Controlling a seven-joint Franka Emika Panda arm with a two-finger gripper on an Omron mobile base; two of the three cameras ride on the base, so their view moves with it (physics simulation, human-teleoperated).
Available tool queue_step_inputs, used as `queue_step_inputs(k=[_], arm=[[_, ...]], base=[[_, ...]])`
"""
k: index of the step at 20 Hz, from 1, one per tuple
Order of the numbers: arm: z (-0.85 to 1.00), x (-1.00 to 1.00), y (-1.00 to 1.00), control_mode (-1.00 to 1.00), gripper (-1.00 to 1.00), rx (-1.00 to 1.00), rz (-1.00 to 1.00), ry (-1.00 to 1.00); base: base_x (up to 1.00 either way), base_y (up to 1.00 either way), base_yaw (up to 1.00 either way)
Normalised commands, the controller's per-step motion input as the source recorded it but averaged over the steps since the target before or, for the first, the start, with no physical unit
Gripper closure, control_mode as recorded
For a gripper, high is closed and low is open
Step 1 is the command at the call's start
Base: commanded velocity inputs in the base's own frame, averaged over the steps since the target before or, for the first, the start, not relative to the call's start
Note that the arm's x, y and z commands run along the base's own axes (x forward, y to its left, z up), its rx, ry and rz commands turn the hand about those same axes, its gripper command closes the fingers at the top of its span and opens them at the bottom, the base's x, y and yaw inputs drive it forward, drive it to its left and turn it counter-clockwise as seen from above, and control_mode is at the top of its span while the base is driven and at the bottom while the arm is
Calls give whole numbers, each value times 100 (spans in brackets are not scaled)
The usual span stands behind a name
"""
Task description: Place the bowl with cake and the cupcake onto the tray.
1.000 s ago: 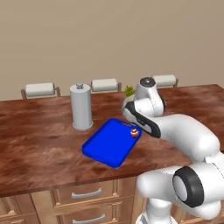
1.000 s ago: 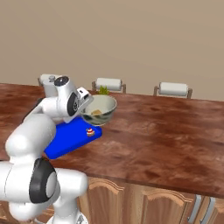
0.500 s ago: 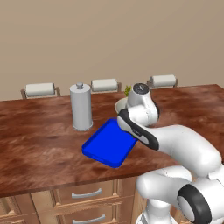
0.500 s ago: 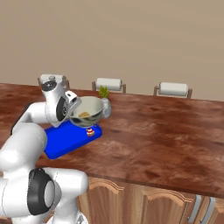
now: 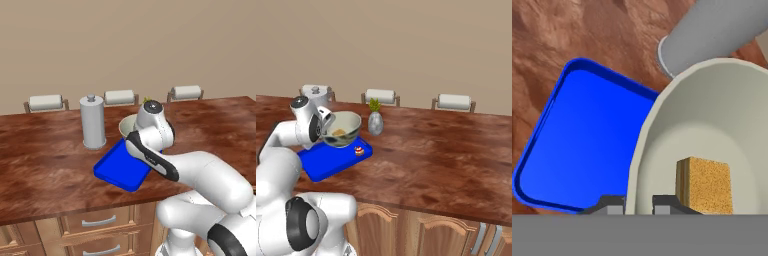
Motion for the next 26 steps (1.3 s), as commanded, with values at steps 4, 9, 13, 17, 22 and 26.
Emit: queue_step_inputs(k=[4, 9, 13, 17, 22, 26], arm=[[-16, -15, 36, -100, 100, 0, 10, 2], [-38, -9, 22, -100, 100, 0, 9, 6], [-41, -3, 17, -100, 100, 0, 9, 8], [-33, 0, 11, -100, 100, 0, 9, 6], [-29, 0, 10, -100, 100, 0, 9, 5], [-31, 0, 8, -100, 100, 0, 9, 5]], base=[[0, 0, 0], [0, 0, 0], [0, 0, 0], [0, 0, 0], [0, 0, 0], [0, 0, 0]])
